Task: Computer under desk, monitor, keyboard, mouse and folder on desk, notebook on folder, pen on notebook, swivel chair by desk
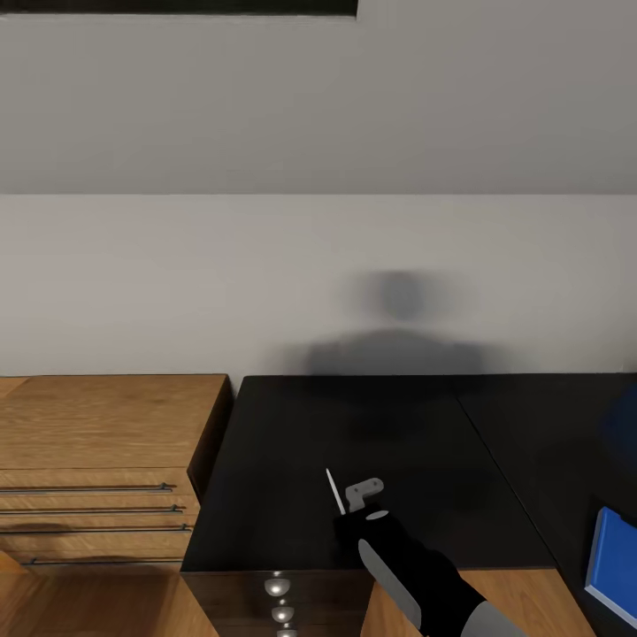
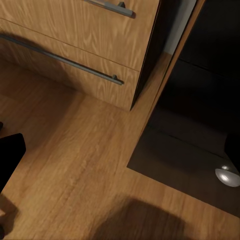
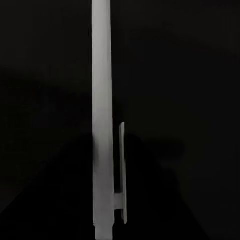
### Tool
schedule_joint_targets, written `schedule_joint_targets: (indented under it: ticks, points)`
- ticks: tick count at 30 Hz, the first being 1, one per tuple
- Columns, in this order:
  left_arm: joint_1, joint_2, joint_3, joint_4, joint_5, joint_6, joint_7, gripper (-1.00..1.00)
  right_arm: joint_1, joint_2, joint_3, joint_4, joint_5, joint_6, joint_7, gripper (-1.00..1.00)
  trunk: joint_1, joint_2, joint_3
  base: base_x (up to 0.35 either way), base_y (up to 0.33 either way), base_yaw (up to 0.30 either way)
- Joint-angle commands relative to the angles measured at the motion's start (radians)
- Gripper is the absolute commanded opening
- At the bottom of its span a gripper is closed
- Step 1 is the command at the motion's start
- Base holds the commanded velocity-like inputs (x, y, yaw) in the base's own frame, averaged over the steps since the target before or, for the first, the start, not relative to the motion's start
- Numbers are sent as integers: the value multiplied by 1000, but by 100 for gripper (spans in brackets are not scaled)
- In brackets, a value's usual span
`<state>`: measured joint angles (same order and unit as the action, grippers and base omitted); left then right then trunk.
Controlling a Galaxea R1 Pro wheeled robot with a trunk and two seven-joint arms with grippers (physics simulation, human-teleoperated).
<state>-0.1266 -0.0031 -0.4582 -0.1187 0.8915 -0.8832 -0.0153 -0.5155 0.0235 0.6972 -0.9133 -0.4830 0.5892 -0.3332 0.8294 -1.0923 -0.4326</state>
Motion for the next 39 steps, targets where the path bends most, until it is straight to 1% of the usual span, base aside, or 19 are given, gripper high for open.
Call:
schedule_joint_targets:
  ticks: [1, 14, 30, 32, 35, 38, 39]
  points:
    - [-1, 0, -8, 1, 11, -3, -2, 100, -1, -1, 3, -1, -15, 1, -11, -100, 0, -1, -1, 0, 0, 0]
    - [-1, 0, -8, 1, 11, -3, -2, 100, -1, -1, 2, -1, -14, 1, -10, -100, 0, -1, -1, 0, 0, 0]
    - [-1, 0, -8, 1, 11, -3, -3, 100, -1, -6, 1, -4, -14, 0, -11, -100, 0, -1, -1, 0, 0, 0]
    - [-1, 0, -8, 1, 11, -2, -3, 100, -1, -7, 1, -14, -14, 1, -12, -100, 0, -1, -1, 0, 0, 0]
    - [-1, 0, -8, 1, 11, 0, -3, 100, -1, -10, 4, -66, -13, 6, -14, -100, 0, -1, -1, 0, 0, 0]
    - [-1, 0, -8, 1, 11, 1, -3, 100, 0, -24, 5, -116, -13, 26, -14, -100, 0, -1, -1, 0, 0, 0]
    - [-1, 0, -8, 1, 11, 1, -3, 100, 0, -35, 4, -139, -14, 39, -15, -100, 0, -1, -1, 0, 0, 0]
